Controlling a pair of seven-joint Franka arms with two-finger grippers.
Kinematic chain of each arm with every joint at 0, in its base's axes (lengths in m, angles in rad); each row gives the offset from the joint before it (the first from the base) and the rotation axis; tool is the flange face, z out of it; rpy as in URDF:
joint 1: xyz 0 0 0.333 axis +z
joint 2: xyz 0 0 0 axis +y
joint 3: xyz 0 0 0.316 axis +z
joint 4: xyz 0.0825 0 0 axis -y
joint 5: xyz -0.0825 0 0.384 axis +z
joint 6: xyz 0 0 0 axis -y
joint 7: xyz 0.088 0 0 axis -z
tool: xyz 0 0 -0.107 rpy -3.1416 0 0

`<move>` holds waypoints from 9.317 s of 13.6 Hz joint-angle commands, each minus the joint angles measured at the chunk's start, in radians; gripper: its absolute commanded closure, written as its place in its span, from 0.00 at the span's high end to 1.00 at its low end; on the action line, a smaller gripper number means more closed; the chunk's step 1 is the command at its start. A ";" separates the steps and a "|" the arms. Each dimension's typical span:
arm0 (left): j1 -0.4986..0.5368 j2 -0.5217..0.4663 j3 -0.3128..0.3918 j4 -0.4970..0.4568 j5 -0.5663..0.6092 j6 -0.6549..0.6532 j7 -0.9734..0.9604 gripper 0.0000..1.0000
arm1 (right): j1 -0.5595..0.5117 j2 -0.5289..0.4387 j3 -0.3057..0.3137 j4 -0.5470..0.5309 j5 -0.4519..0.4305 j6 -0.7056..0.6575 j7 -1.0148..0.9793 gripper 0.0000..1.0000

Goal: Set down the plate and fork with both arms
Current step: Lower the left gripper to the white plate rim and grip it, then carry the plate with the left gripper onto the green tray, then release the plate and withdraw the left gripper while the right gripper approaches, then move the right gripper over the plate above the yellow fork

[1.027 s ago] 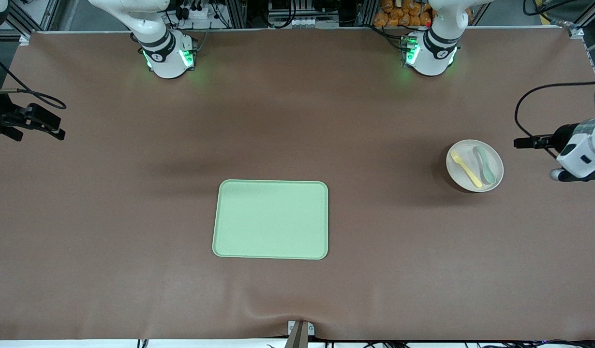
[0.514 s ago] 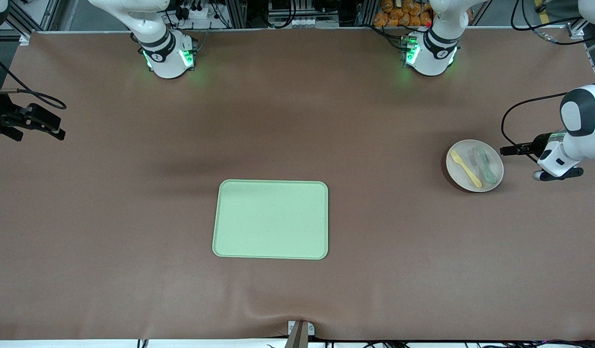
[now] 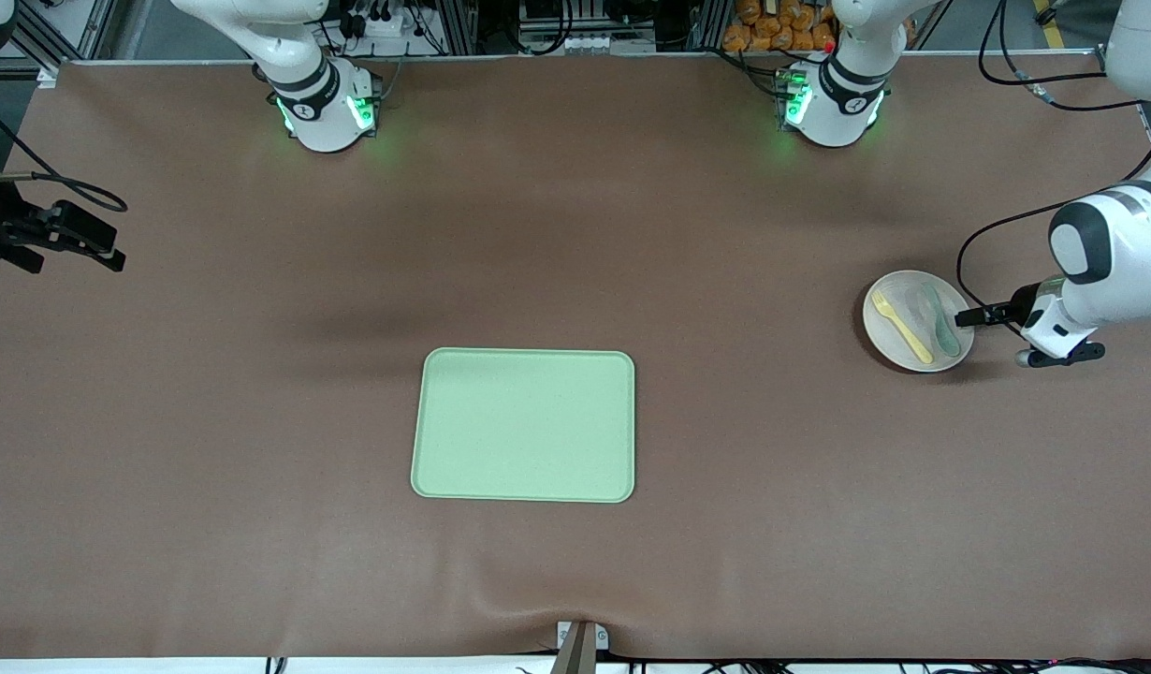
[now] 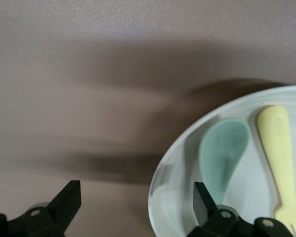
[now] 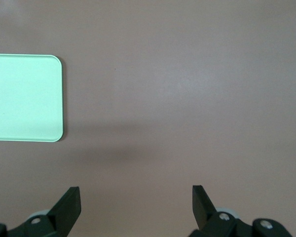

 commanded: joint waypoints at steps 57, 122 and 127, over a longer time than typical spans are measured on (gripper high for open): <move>-0.780 0.502 -0.225 0.817 -0.288 0.031 -0.508 0.00 | -0.018 -0.001 0.007 -0.002 -0.001 -0.005 -0.008 1.00; -0.465 -0.427 0.028 0.698 -0.107 -0.904 -0.181 1.00 | 0.614 0.907 0.003 0.325 0.016 0.749 0.185 0.76; -0.462 -0.427 0.034 0.700 -0.113 -0.903 -0.184 1.00 | 0.637 0.927 0.003 0.325 -0.017 0.754 0.223 0.59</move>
